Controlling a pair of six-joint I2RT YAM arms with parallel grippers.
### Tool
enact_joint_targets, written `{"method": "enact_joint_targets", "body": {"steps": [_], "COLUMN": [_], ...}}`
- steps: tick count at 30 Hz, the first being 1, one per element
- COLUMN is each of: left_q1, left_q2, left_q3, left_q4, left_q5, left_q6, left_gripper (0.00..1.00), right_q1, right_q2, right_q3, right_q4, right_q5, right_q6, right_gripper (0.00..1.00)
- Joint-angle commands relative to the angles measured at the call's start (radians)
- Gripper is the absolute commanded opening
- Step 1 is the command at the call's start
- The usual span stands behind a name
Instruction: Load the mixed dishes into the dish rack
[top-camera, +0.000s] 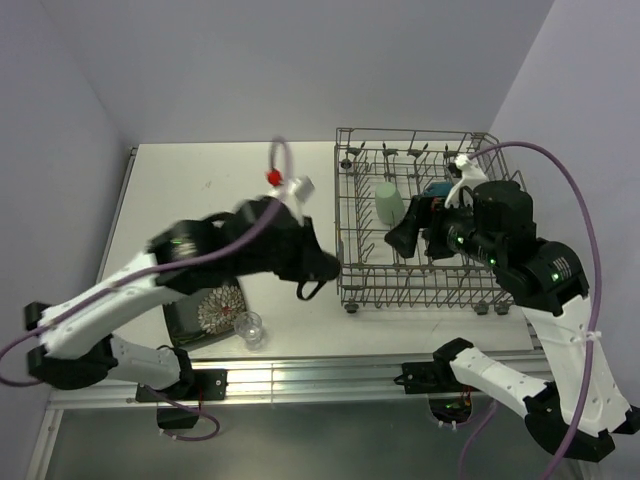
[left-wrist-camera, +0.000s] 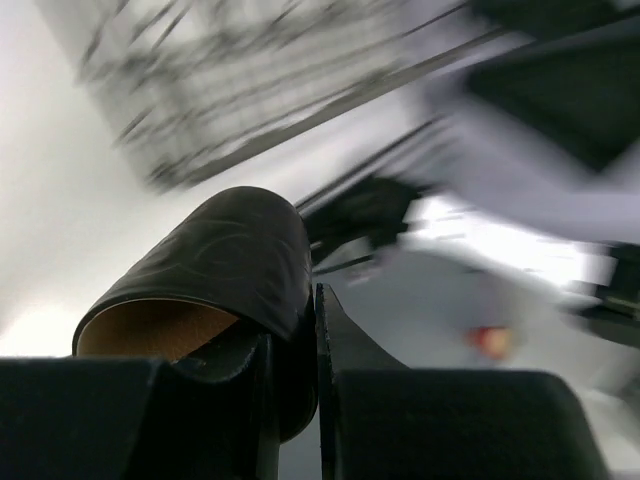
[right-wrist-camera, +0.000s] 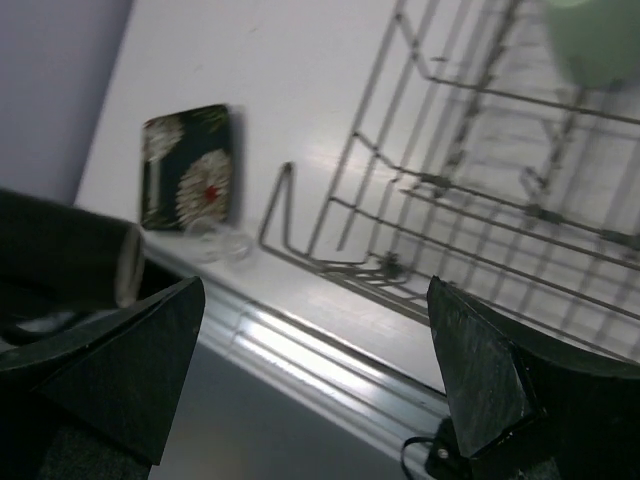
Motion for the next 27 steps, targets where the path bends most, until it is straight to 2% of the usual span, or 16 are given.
{"method": "enact_joint_targets", "body": {"steps": [1, 4, 5, 8, 9, 11, 12, 13, 19, 27], "left_q1": [0.05, 0.106, 0.136, 0.188, 0.198, 0.218, 0.224, 0.229, 0.253, 0.279], "left_q2": [-0.107, -0.179, -0.214, -0.263, -0.269, -0.276, -0.277, -0.285, -0.285, -0.308], "left_q3": [0.093, 0.027, -0.032, -0.155, -0.177, -0.217, -0.229, -0.244, -0.338, -0.383], "left_q4": [0.136, 0.357, 0.473, 0.627, 0.699, 0.741, 0.791, 0.824, 1.099, 1.178], "left_q5": [0.14, 0.251, 0.277, 0.364, 0.383, 0.413, 0.421, 0.438, 0.504, 0.558], "left_q6": [0.07, 0.03, 0.013, -0.069, -0.085, -0.114, -0.123, -0.146, -0.269, -0.307], "left_gripper": [0.0, 0.0, 0.0, 0.0, 0.0, 0.0, 0.0, 0.0, 0.0, 0.0], "right_q1": [0.002, 0.002, 0.002, 0.004, 0.002, 0.002, 0.002, 0.002, 0.002, 0.002], "right_q2": [0.029, 0.029, 0.02, -0.02, -0.035, -0.078, -0.091, -0.097, -0.091, -0.1], "right_q3": [0.018, 0.018, 0.0, -0.078, -0.109, -0.198, -0.227, -0.265, -0.287, -0.255], "right_q4": [0.108, 0.228, 0.27, 0.488, 0.634, 0.788, 0.927, 0.976, 1.013, 0.885], "right_q5": [-0.33, -0.504, -0.603, -0.752, -0.781, -0.831, -0.842, -0.851, -0.845, -0.761], "right_q6": [0.026, 0.09, 0.119, 0.315, 0.368, 0.522, 0.573, 0.61, 0.633, 0.571], "right_gripper": [1.0, 1.0, 0.99, 0.97, 0.95, 0.95, 0.94, 0.94, 0.94, 0.93]}}
